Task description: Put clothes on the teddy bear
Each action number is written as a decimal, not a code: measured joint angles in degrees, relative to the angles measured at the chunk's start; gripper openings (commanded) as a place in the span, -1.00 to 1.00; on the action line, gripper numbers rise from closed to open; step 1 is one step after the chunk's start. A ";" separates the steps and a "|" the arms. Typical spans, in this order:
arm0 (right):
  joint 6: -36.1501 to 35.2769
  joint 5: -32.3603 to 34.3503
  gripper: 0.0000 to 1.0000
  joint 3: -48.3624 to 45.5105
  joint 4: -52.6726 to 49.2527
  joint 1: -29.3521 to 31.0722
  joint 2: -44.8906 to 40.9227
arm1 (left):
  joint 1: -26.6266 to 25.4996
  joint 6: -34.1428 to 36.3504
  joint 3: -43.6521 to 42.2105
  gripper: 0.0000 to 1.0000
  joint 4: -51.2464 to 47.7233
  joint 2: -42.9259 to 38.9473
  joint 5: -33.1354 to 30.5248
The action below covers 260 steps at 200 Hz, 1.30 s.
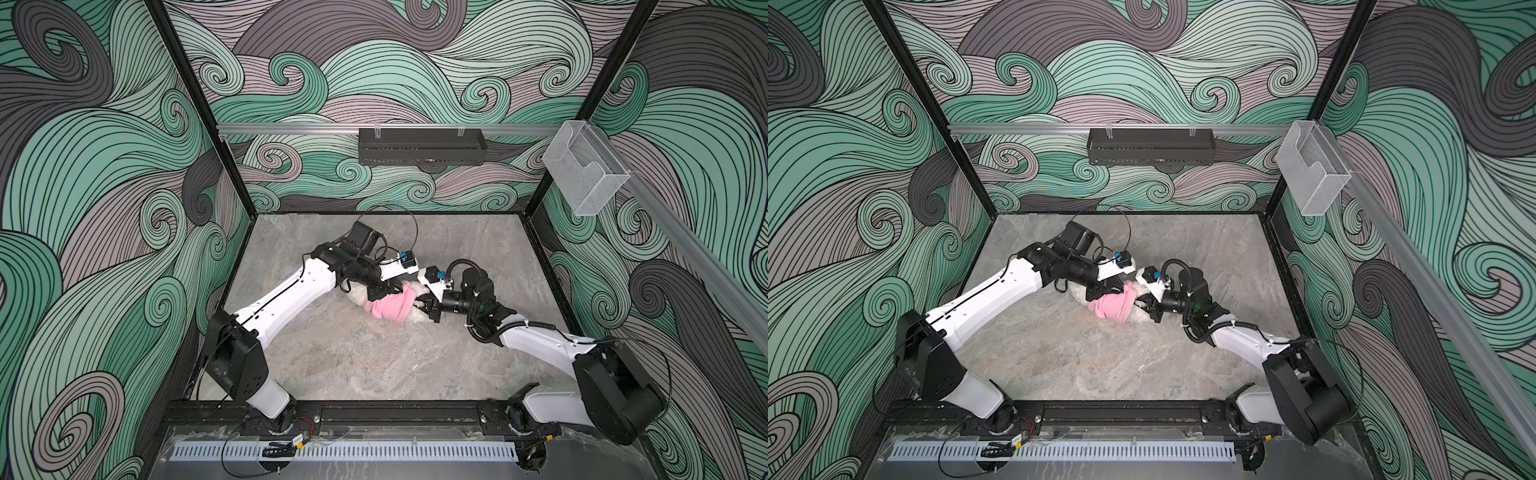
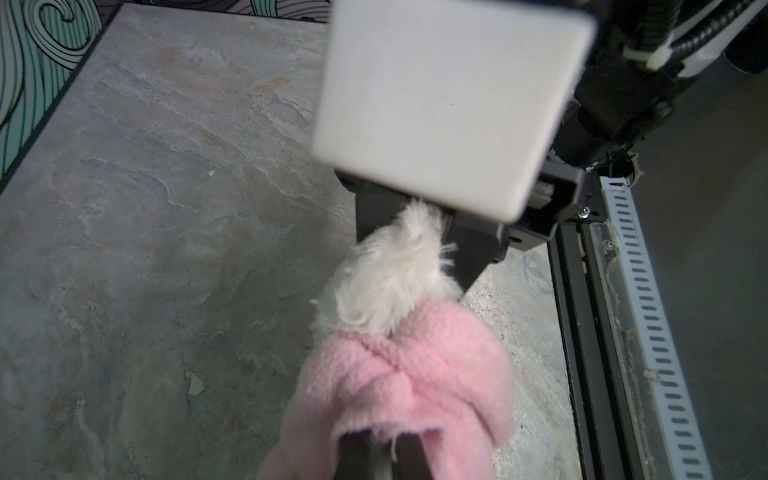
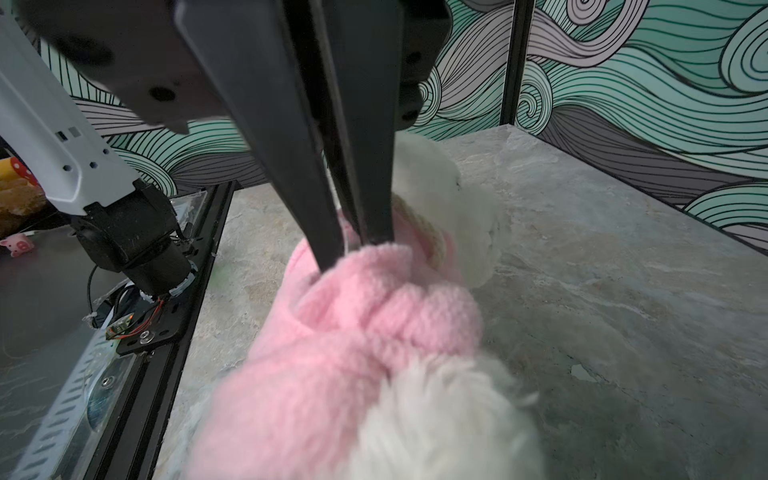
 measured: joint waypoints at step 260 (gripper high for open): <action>22.53 18.36 -1.00 -4.83 10.40 2.34 -5.25 | 4.74 -43.39 -28.76 -1.00 39.47 -24.28 -7.45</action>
